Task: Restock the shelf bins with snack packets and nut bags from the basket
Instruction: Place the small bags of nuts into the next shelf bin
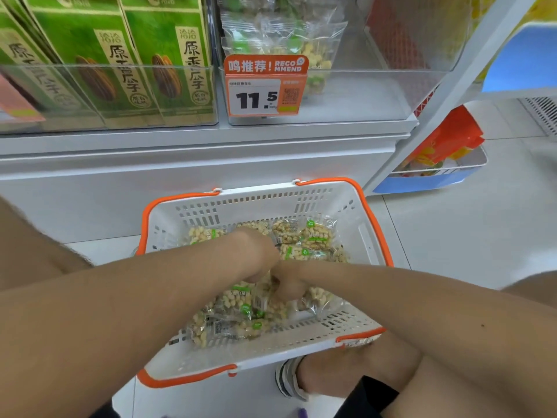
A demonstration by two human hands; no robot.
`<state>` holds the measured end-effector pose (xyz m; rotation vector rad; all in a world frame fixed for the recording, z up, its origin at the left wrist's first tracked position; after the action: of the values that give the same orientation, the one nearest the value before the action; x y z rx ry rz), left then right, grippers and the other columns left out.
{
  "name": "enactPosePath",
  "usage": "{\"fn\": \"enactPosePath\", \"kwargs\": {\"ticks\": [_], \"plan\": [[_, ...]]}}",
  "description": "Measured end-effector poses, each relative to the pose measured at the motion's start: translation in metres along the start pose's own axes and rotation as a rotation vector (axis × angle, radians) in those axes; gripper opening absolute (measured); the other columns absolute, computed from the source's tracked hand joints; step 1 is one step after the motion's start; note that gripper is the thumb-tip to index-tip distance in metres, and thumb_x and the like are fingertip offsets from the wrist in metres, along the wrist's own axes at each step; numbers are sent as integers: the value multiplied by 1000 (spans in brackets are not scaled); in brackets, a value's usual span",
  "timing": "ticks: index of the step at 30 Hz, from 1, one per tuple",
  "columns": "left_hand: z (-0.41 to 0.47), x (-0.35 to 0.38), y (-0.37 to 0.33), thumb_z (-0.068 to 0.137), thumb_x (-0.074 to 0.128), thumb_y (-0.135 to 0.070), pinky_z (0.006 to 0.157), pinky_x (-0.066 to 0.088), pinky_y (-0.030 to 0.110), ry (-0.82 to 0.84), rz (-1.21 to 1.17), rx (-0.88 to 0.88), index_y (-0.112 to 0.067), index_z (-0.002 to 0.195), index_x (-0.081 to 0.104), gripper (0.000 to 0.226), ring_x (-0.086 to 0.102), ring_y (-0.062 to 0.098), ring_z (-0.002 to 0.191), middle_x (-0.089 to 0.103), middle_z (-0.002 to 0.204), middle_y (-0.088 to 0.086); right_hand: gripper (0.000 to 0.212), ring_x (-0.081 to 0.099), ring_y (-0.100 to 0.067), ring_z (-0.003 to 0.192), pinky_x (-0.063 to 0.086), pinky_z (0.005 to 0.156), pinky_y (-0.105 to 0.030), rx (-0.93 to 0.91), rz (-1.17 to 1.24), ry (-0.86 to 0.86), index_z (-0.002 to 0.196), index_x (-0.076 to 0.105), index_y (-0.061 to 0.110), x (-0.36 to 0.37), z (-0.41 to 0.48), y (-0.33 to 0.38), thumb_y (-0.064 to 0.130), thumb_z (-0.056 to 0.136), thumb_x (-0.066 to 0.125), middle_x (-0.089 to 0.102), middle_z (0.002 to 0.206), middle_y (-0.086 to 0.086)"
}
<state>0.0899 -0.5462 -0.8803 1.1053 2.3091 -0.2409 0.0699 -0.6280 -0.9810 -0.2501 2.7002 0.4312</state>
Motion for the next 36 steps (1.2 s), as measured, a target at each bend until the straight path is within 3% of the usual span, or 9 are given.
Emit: {"fn": "enactPosePath", "kwargs": {"ticks": [2,7,12,16,18,22,27,31,36], "plan": [[-5,-3,7,99,67,-19,79,56,33,32,-145,-21,-15,124,61,26,59,17,77,53,86,-2,39,69,-22,89,61,76,-36,-38,236,-23,136,53,6,-23,-9,-2,20,101,62,65,121,-12],[-31,-32,33,82,84,-53,83,50,32,-87,-590,-7,-17,136,54,72,62,22,108,61,116,-4,23,56,-15,52,39,48,-25,32,635,-153,105,65,5,-84,-52,-15,20,105,49,70,83,-9],[-60,-63,54,93,76,-41,91,56,37,-292,-902,8,-15,132,59,50,66,22,104,67,118,3,22,53,-12,45,35,45,-20,96,778,-154,95,58,11,-124,-107,-13,23,104,43,68,73,-9],[-83,-84,68,105,52,-21,70,54,38,-478,-952,-30,-13,114,66,19,66,28,89,68,104,8,51,74,-23,69,52,55,-25,137,840,-232,118,59,3,-150,-153,-9,49,105,39,79,93,-16],[-98,-96,74,106,46,-14,63,45,32,-619,-946,-74,-10,96,68,25,63,30,78,68,85,10,62,76,-29,77,55,62,-27,142,809,-343,115,57,4,-161,-177,-4,60,103,35,79,93,-20],[-128,-118,85,110,47,-21,71,65,44,-821,-1118,-51,-10,100,71,28,69,33,87,68,94,15,73,67,-26,51,49,55,-27,59,745,-734,102,65,0,-189,-223,5,69,94,44,75,69,-17],[-158,-139,109,103,66,-32,68,66,44,-1183,-1319,-75,-22,91,80,21,75,23,72,76,76,7,57,50,-13,51,42,58,-30,-111,697,-1171,60,68,16,-218,-268,9,68,84,66,54,54,2],[-170,-148,120,100,71,-35,71,66,46,-1374,-1261,-137,-25,95,81,15,76,22,71,78,77,-2,50,57,-2,66,49,67,-25,-247,552,-1276,88,74,18,-231,-280,2,67,79,77,62,70,14],[-180,-159,120,101,66,-37,78,57,31,-1520,-1020,-265,-26,96,78,17,66,0,81,72,85,-16,53,71,-21,83,59,85,-48,-312,511,-1203,121,59,27,-238,-269,-4,38,79,90,73,91,0]]}}
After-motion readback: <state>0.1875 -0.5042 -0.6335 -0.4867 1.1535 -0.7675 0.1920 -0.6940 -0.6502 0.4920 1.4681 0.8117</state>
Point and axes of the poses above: each hand's wrist, its own z-axis towards the middle knuckle, its own x-axis out of the palm, y = z × x, the point moved 4 cm from there along z, towards the middle knuckle
